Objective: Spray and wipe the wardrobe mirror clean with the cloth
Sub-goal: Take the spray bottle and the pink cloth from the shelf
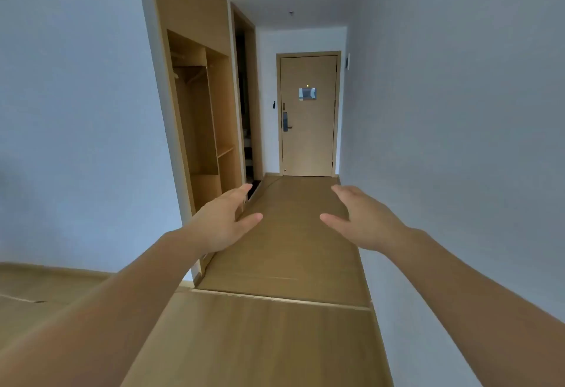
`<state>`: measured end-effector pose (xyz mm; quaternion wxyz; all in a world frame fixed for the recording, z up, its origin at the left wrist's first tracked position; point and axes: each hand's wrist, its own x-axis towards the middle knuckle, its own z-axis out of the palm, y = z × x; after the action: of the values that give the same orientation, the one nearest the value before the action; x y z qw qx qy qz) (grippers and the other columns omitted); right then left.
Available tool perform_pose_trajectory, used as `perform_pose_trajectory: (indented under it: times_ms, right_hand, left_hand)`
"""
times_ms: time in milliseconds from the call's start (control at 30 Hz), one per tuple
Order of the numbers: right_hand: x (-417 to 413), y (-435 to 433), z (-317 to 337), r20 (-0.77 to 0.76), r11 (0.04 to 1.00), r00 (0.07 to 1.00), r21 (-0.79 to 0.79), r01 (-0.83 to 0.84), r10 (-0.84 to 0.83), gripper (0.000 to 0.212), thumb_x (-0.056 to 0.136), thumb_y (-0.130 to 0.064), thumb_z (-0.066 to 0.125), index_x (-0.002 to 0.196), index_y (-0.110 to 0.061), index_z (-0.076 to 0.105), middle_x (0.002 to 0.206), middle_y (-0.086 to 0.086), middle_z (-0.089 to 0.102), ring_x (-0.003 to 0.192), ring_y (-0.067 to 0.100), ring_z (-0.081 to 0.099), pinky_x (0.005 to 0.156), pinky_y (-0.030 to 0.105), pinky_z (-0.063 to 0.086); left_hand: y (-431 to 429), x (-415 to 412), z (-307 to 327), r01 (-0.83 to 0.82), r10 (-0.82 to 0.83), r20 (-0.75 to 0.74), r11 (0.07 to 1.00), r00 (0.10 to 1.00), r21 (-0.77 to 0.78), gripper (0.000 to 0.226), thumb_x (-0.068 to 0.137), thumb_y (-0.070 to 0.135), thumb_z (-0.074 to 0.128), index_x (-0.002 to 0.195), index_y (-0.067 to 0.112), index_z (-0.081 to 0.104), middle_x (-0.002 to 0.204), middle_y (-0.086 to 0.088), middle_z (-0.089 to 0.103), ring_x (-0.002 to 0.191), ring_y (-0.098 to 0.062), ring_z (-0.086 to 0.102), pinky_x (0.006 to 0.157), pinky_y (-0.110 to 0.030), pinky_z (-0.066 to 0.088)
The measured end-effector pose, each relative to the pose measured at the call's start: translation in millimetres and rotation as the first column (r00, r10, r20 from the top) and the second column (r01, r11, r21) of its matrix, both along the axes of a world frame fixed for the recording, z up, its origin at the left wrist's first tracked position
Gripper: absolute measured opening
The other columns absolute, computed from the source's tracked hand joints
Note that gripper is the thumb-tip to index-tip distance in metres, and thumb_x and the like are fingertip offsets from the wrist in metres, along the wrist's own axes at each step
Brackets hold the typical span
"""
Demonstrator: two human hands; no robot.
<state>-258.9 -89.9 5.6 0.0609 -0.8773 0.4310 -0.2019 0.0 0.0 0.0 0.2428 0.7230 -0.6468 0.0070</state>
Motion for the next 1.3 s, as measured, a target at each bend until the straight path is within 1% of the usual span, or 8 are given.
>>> perform_pose_trajectory:
  times_ms: [133,333,500,600,733,833,1100,1300]
  right_hand:
    - [-9,-64,0,-0.015,0.999,1.000,0.046,0.004,-0.003,0.074,0.095,-0.056,0.043,0.154,-0.021,0.015,0.160,0.000,0.019,0.140,0.019,0.033,0.110,0.037,0.035]
    - [-6,-138,-6,-0.019,0.998,1.000,0.051,-0.021,0.022,0.075,0.095,-0.057,0.042,0.154,-0.021,0.015,0.160,0.000,0.020,0.140,0.020,0.034,0.109,0.039,0.036]
    - [5,-177,-14,-0.036,0.997,0.998,0.058,-0.051,0.053,0.075,0.095,-0.056,0.042,0.154,-0.020,0.014,0.160,0.000,0.018,0.140,0.019,0.034,0.110,0.039,0.036]
    - [16,-200,-16,-0.048,0.997,0.997,0.061,-0.054,0.057,0.075,0.095,-0.057,0.042,0.154,-0.020,0.013,0.160,-0.001,0.018,0.136,0.019,0.039,0.108,0.038,0.038]
    - [42,-233,-22,-0.049,0.996,0.996,0.055,-0.072,0.075,0.075,0.095,-0.055,0.042,0.154,-0.019,0.014,0.160,-0.001,0.019,0.138,0.018,0.036,0.108,0.037,0.037]
    - [69,-264,-25,-0.046,0.997,0.996,0.043,-0.071,0.073,0.075,0.095,-0.055,0.042,0.154,-0.019,0.013,0.160,-0.001,0.018,0.140,0.018,0.033,0.110,0.037,0.035]
    - [147,-350,-32,-0.054,0.998,0.998,0.054,-0.042,0.045,0.074,0.095,-0.056,0.041,0.154,-0.020,0.014,0.160,-0.002,0.018,0.140,0.017,0.034,0.111,0.038,0.035]
    - [183,-401,-46,-0.087,0.997,0.996,0.076,-0.011,0.017,0.074,0.095,-0.057,0.040,0.154,-0.020,0.014,0.160,-0.001,0.017,0.140,0.017,0.034,0.111,0.038,0.035]
  left_hand:
    - [-53,-19,-3,-0.052,0.053,-0.026,0.997,0.998,0.056,0.069,0.092,0.053,0.050,0.150,0.035,0.016,0.153,0.009,0.032,0.133,-0.020,0.042,0.106,-0.039,0.043]
    - [-112,-18,-6,-0.109,0.110,-0.023,0.993,0.994,0.039,0.067,0.090,0.055,0.049,0.147,0.031,0.023,0.146,0.005,0.041,0.125,-0.021,0.049,0.100,-0.040,0.049]
    - [-150,-10,-17,-0.128,0.129,-0.024,0.991,0.991,0.045,0.065,0.091,0.053,0.049,0.147,0.030,0.024,0.144,0.006,0.041,0.123,-0.019,0.049,0.100,-0.036,0.048]
    - [-173,1,-25,-0.126,0.128,-0.025,0.990,0.991,0.065,0.067,0.092,0.052,0.049,0.148,0.029,0.022,0.147,0.007,0.039,0.126,-0.019,0.047,0.102,-0.035,0.045]
    - [-213,30,-38,-0.135,0.137,-0.019,0.987,0.990,0.093,0.069,0.091,0.055,0.049,0.149,0.031,0.020,0.152,0.007,0.034,0.134,-0.021,0.041,0.106,-0.040,0.042]
    - [-246,57,-46,-0.127,0.130,-0.019,0.986,0.991,0.104,0.070,0.090,0.057,0.049,0.149,0.032,0.020,0.152,0.007,0.034,0.134,-0.021,0.041,0.106,-0.042,0.043]
    - [-335,146,-50,-0.102,0.105,-0.015,0.988,0.994,0.118,0.069,0.091,0.057,0.046,0.149,0.030,0.020,0.150,0.005,0.037,0.131,-0.020,0.044,0.104,-0.039,0.045]
    - [-392,190,-60,-0.081,0.083,-0.011,0.989,0.997,0.123,0.070,0.091,0.058,0.046,0.149,0.031,0.021,0.150,0.005,0.038,0.131,-0.019,0.045,0.104,-0.039,0.045]
